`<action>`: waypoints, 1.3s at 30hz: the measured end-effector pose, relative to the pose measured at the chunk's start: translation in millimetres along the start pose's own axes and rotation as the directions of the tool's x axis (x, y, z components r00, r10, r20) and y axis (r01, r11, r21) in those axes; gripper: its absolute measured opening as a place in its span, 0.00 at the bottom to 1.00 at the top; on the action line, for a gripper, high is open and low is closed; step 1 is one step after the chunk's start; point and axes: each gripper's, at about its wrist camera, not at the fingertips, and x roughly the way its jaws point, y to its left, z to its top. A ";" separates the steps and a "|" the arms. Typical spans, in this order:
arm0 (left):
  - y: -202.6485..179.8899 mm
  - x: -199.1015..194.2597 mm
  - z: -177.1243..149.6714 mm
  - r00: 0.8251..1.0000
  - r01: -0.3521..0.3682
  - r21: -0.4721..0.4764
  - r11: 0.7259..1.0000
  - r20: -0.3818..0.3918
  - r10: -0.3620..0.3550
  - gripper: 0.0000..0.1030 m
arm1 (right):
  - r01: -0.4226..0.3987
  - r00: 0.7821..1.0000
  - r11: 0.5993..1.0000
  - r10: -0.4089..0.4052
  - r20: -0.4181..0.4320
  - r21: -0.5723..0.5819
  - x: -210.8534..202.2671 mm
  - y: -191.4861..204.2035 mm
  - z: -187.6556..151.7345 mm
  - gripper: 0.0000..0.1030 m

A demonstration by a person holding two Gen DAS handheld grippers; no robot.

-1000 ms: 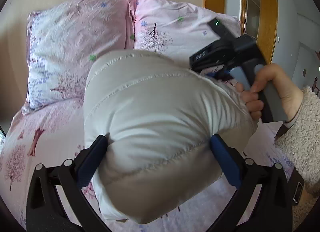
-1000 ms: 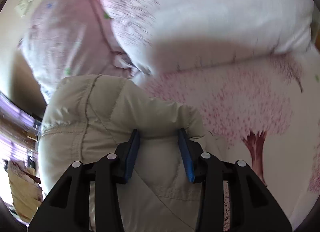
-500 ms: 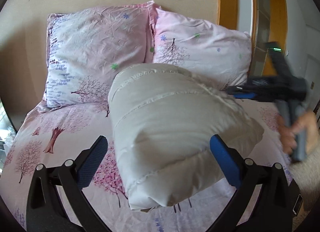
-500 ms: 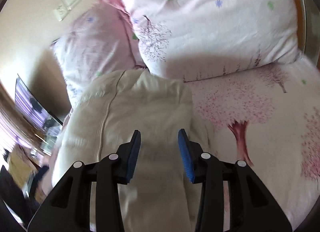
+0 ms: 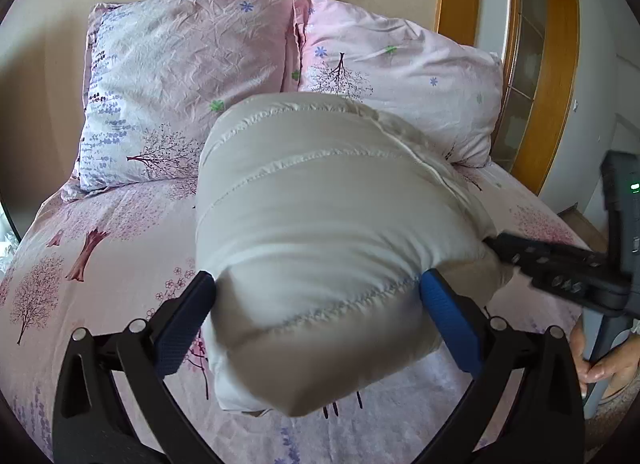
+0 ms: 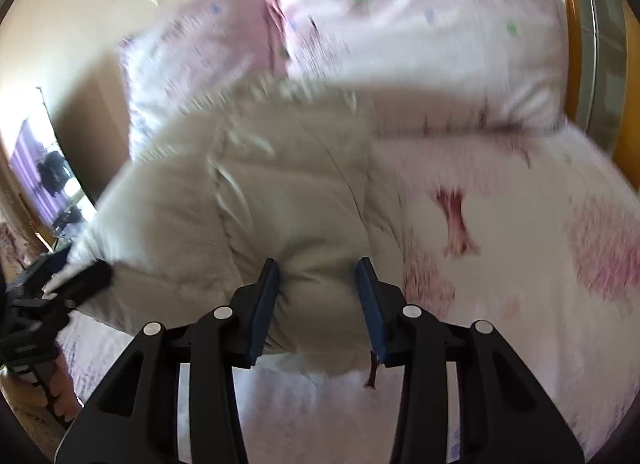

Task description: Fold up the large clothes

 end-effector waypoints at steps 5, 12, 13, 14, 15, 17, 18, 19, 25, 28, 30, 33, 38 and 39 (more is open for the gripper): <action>-13.2 4.2 -7.3 0.999 -0.046 0.056 0.997 0.021 0.045 0.98 | -0.014 0.999 0.996 0.018 -0.046 0.084 22.5 -14.0 -8.2 0.49; -12.6 2.3 -7.4 0.997 -0.075 0.043 0.996 0.015 0.075 0.98 | 0.002 1.000 0.995 0.000 -0.013 0.100 12.2 -17.0 -7.3 0.61; -12.3 0.4 -7.1 0.996 -0.083 0.038 0.996 0.009 0.083 0.98 | 0.012 1.000 0.996 -0.013 0.005 0.093 6.5 -15.2 -6.9 0.62; -11.9 -0.9 -6.6 0.996 -0.090 0.034 0.995 0.004 0.090 0.98 | 0.020 1.000 0.996 -0.022 0.022 0.086 1.8 -14.3 -6.3 0.65; -11.9 -2.6 -6.7 0.995 -0.096 0.032 0.995 0.001 0.096 0.98 | 0.029 0.999 0.996 -0.033 0.041 0.080 -3.2 -13.4 -5.7 0.72; -11.9 -6.6 -7.3 0.994 -0.110 0.031 0.993 0.000 0.110 0.98 | 0.055 0.995 0.996 -0.061 0.081 0.070 -14.5 -11.9 -3.5 0.86; -12.0 -8.2 -7.8 0.993 -0.118 0.029 0.993 -0.002 0.118 0.98 | 0.069 0.992 0.996 -0.075 0.097 0.065 -19.0 -10.9 -2.9 0.90; -12.1 -9.9 -8.2 0.992 -0.126 0.028 0.992 -0.006 0.126 0.98 | 0.084 0.989 0.995 -0.089 0.117 0.053 -24.4 -8.9 -2.3 0.92; -11.4 -23.2 -10.3 0.987 -0.160 0.011 0.987 -0.006 0.160 0.98 | 0.200 0.956 0.980 -0.193 0.221 -0.009 -51.1 8.2 -4.1 0.99; -8.2 -34.7 -12.2 0.981 -0.196 -0.006 0.981 -0.009 0.196 0.98 | 0.232 0.946 0.973 -0.224 0.233 -0.004 -61.7 13.0 -6.0 0.99; -4.8 -43.3 -14.1 0.977 -0.211 -0.016 0.977 -0.007 0.211 0.98 | 0.200 0.952 0.980 -0.193 0.239 -0.005 -68.4 14.9 -8.4 0.99; 4.0 -58.0 -20.5 0.977 -0.214 -0.049 0.976 -0.027 0.213 0.98 | 0.160 0.963 0.987 -0.152 0.222 -0.017 -75.3 19.0 -13.2 0.99; 15.9 -75.7 -35.1 0.977 -0.209 -0.094 0.973 -0.070 0.203 0.98 | 0.152 0.978 0.986 -0.140 0.153 -0.070 -78.4 36.1 -29.2 0.99; 16.1 -78.0 -37.6 0.975 -0.214 -0.096 0.972 -0.077 0.207 0.98 | 0.152 0.980 0.985 -0.139 0.144 -0.083 -78.8 39.7 -32.5 0.99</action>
